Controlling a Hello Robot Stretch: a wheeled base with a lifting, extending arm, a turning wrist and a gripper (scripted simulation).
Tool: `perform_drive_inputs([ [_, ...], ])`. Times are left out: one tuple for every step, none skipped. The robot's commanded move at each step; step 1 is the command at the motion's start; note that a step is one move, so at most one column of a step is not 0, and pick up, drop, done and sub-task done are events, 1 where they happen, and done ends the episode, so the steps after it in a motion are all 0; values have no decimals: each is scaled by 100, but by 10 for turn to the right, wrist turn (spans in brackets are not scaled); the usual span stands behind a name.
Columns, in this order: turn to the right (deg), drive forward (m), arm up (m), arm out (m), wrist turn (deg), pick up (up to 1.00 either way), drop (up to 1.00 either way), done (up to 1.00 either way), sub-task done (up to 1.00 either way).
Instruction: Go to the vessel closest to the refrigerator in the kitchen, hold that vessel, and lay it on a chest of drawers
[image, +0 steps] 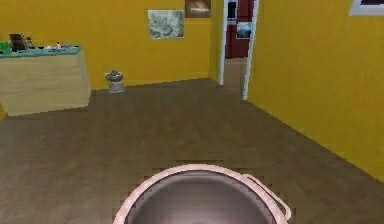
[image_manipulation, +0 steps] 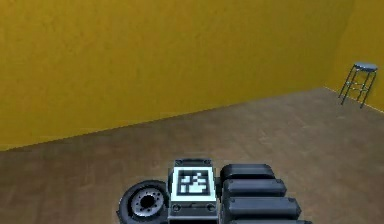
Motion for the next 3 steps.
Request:
perform_drive_inputs([
  [90, 0, 0, 0, 0, 0, 0, 0, 0],
  [0, 100, 0, 0, 0, 0, 0, 0, 0],
  [0, 100, 0, 0, 0, 0, 0, 0, 0],
])
